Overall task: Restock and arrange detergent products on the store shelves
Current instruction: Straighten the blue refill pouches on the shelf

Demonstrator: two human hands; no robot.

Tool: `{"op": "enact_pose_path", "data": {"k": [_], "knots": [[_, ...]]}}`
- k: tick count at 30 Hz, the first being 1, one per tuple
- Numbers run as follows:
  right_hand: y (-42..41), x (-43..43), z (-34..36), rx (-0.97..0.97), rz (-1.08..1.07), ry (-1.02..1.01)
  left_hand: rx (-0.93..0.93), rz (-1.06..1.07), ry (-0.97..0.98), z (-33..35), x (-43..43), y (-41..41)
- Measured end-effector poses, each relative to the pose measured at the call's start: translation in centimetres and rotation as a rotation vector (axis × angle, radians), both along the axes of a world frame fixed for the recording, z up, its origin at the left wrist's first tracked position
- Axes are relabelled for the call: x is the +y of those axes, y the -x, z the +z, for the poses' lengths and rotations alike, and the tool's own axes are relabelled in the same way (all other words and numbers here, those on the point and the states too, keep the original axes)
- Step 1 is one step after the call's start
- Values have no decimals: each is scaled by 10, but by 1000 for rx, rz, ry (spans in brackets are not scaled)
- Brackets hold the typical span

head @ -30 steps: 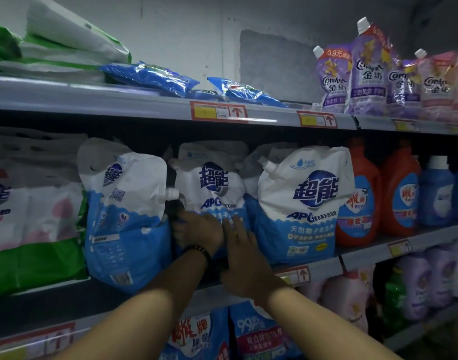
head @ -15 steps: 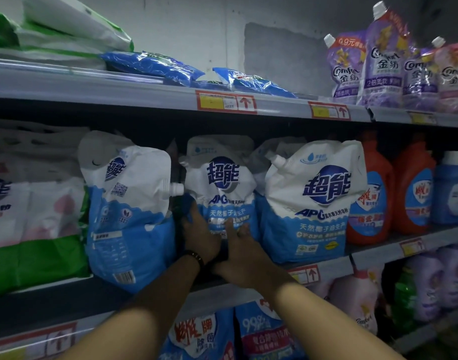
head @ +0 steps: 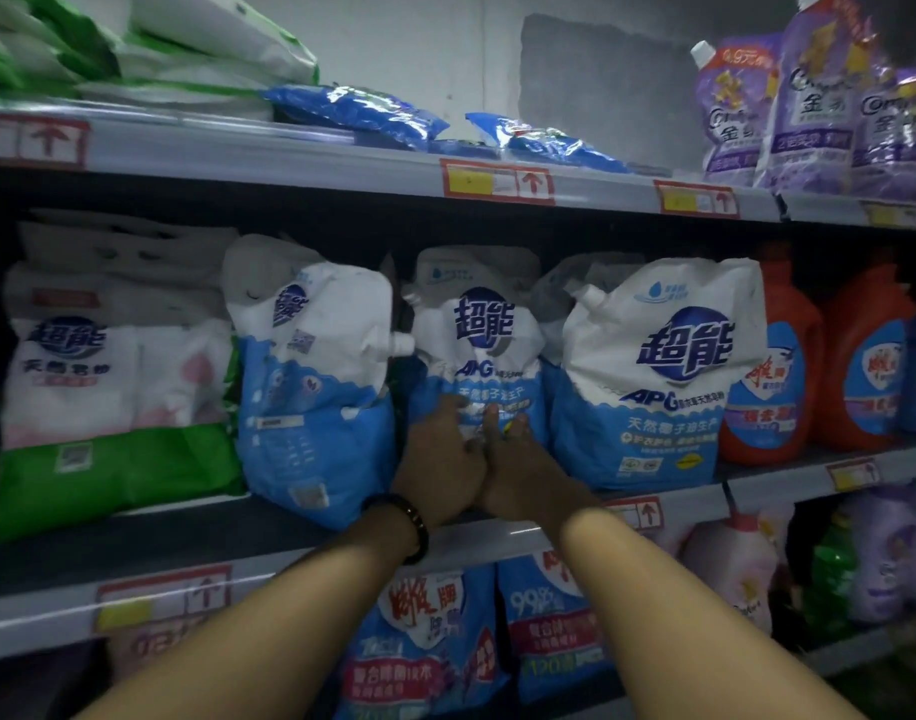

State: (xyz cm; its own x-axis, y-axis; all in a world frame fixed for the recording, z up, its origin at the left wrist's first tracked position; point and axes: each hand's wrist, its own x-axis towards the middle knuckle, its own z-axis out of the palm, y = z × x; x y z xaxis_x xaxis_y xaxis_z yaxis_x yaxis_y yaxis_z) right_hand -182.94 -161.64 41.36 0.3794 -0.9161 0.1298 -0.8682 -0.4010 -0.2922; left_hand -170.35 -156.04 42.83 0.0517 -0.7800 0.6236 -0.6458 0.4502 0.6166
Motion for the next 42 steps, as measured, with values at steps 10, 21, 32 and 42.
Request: {"op": "enact_pose_path", "data": {"k": [10, 21, 32, 42], "knots": [[-19, 37, 49, -193, -64, 74, -220, 588, 262, -6, 90, -106], [-128, 73, 67, -1077, 160, -10, 148, 417, -90, -24, 84, -130], [-152, 134, 137, -360, -58, 617, 585, 306, -83, -2, 83, -94], [-141, 185, 129, -410, -147, 683, 562, 463, -373, 32, 115, -64]]}}
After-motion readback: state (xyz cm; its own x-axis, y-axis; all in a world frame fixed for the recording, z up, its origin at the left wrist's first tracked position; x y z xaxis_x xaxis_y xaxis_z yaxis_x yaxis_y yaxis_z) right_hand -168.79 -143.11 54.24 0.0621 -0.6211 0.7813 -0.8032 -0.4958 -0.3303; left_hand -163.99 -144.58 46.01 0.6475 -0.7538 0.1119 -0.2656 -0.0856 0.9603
